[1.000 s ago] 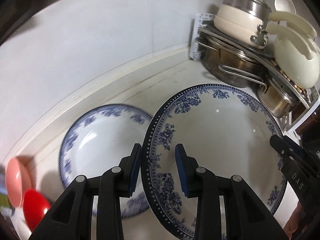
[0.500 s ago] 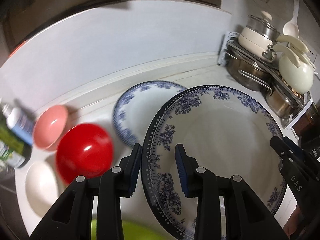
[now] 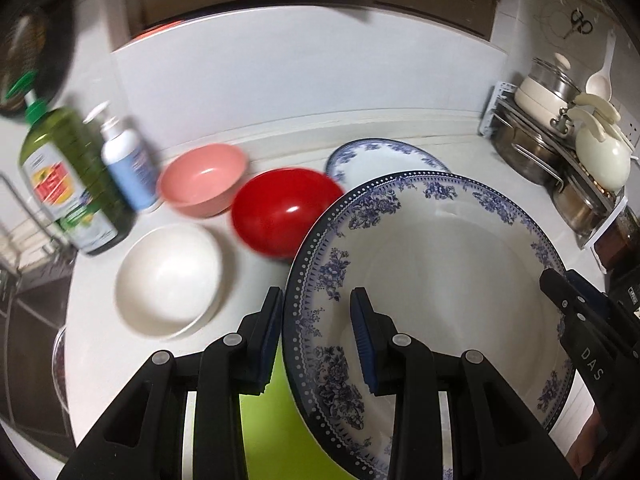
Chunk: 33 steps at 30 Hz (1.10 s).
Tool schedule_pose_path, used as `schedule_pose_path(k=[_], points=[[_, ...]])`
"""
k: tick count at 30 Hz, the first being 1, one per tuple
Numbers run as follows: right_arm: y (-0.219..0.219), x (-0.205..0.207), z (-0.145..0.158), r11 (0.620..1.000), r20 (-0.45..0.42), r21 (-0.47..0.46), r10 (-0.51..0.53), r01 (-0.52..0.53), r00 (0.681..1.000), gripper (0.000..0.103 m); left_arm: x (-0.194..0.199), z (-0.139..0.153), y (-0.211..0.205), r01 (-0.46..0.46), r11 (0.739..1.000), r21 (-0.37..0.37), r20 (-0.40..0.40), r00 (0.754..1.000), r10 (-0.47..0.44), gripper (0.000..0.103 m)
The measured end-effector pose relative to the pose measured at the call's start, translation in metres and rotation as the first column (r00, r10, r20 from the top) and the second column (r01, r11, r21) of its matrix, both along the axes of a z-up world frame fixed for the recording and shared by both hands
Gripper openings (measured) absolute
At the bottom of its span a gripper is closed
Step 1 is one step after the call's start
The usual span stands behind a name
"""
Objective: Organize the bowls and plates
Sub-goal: 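Carry the blue-and-white plate back and lower it onto the lime-green plate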
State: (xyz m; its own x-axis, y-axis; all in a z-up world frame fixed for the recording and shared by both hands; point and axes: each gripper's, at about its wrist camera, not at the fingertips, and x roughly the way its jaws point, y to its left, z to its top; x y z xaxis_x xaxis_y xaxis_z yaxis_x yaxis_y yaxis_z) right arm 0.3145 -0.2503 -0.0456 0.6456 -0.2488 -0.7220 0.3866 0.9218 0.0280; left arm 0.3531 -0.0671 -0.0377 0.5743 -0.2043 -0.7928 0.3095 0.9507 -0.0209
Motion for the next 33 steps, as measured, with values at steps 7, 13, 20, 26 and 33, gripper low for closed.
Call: schedule_pose_path(k=[7,13,20,26,33], points=[[0.046,-0.014,-0.005,0.998,-0.015,-0.003,0.069,-0.069,0.997,0.034,-0.028,-0.008,0.049,-0.057,0.998,0.003,-0.025,0.998,0.057,0.034],[0.077,-0.022,-0.017,0.993,-0.047,-0.001,0.122,-0.122,0.991,0.034,-0.040,-0.024,0.079,-0.097,0.995,0.021,-0.056,0.994,0.098,0.034],[0.100,-0.022,-0.036,0.987,-0.099,0.016,0.163,-0.162,0.982,0.034,-0.047,-0.041,0.103,-0.116,0.992,0.047,-0.100,0.988,0.120,0.034],[0.112,-0.021,-0.050,0.984,-0.129,0.013,0.178,-0.177,0.976,0.034,-0.047,-0.057,0.109,-0.119,0.991,0.066,-0.113,0.986,0.126,0.034],[0.111,-0.019,-0.069,0.985,-0.177,0.045,0.172,-0.167,0.969,0.034,-0.046,-0.072,0.109,-0.105,0.991,0.081,-0.135,0.984,0.116,0.034]])
